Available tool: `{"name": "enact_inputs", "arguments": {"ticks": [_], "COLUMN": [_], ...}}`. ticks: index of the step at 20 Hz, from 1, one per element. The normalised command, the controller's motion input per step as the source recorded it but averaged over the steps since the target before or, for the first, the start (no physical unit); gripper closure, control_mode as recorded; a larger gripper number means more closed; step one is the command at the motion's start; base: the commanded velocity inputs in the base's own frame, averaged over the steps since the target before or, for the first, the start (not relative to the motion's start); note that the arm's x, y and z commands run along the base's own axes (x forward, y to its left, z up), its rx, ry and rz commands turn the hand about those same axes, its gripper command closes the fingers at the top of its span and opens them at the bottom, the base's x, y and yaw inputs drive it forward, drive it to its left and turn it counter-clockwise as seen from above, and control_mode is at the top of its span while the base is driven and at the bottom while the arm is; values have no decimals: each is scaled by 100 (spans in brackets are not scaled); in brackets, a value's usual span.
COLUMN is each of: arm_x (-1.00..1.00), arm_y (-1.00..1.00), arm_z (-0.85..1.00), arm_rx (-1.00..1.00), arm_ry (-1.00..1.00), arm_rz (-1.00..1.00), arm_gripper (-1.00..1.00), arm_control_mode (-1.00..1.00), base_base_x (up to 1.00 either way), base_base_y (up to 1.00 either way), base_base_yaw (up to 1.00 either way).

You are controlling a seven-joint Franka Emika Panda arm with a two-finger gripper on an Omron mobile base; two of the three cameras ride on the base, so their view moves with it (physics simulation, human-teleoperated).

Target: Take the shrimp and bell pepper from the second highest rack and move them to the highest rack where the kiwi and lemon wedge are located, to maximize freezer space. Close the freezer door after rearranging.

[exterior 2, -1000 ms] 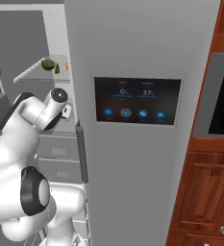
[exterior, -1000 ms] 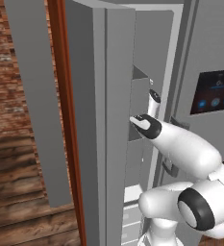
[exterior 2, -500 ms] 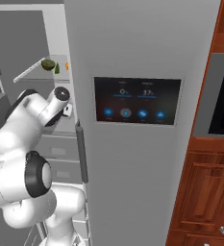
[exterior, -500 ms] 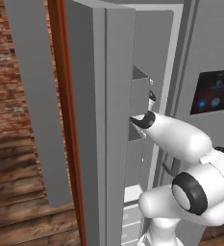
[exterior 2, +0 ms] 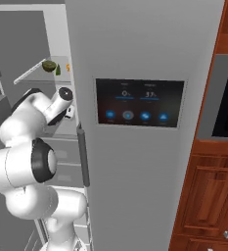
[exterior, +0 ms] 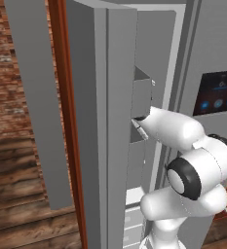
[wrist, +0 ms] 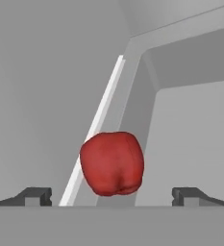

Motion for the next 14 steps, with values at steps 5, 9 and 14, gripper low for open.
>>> {"name": "enact_inputs", "arguments": {"ticks": [5,9,14], "arm_x": [20,14,15], "arm_y": [13,12,1], "arm_z": [-20,-17,-11], "arm_rx": [0,0,0], "arm_ry": [1,0,0], "arm_rz": [3,2,1], "arm_gripper": [-100,-100,-100], "arm_control_mode": [-100,-100,-100], "base_base_x": [0,0,0], "base_base_y": [0,0,0], "base_base_yaw": [0,0,0]}}
